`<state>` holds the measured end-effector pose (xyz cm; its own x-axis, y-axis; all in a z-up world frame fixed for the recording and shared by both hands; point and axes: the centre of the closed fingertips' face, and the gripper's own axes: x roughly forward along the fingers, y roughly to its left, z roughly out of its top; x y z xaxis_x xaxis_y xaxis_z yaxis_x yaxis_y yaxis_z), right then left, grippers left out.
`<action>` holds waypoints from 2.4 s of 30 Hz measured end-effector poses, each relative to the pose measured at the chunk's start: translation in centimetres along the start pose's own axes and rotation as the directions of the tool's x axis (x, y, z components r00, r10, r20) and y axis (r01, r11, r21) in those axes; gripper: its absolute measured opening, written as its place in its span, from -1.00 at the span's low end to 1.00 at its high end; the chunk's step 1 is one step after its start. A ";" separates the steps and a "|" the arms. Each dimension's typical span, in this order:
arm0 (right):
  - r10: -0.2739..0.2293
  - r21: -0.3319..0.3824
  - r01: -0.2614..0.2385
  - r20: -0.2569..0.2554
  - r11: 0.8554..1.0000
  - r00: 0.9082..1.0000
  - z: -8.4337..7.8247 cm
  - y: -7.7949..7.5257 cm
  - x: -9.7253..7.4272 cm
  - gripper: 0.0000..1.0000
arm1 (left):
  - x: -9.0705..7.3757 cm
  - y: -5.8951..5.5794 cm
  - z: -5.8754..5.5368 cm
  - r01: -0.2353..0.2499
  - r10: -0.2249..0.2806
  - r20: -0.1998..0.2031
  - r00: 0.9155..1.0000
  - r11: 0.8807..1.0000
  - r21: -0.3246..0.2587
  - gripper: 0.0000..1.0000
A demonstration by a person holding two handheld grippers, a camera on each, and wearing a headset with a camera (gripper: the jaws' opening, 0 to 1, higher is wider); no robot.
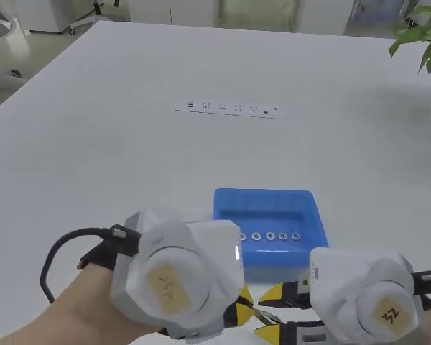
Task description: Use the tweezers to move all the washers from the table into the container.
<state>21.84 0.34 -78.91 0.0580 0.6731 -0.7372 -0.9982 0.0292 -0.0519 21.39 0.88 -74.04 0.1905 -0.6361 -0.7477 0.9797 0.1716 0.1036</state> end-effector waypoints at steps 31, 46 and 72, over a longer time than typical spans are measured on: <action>-0.784 0.826 0.324 0.208 0.460 0.585 -3.9 -6.8 -20.6 -0.25 | 4.6 -0.9 -6.8 0.143 -0.162 -0.428 0.889 0.987 -0.076 -1.00; -0.846 0.849 0.351 0.187 0.395 0.500 -5.2 -3.7 -23.5 -0.18 | 4.6 -0.4 -8.1 0.090 -0.088 -0.526 0.846 0.996 -0.021 -1.00; -0.789 0.691 0.460 0.268 0.558 0.553 -2.0 -7.3 -22.3 0.34 | -9.7 2.3 -3.2 -0.522 0.633 0.071 0.771 0.692 -0.499 0.22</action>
<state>27.85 -16.31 -63.42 0.8157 0.5476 -0.1865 -0.5393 0.8365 0.0974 21.61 9.88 -68.63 0.7714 -0.4353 -0.4641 0.5473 0.8260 0.1348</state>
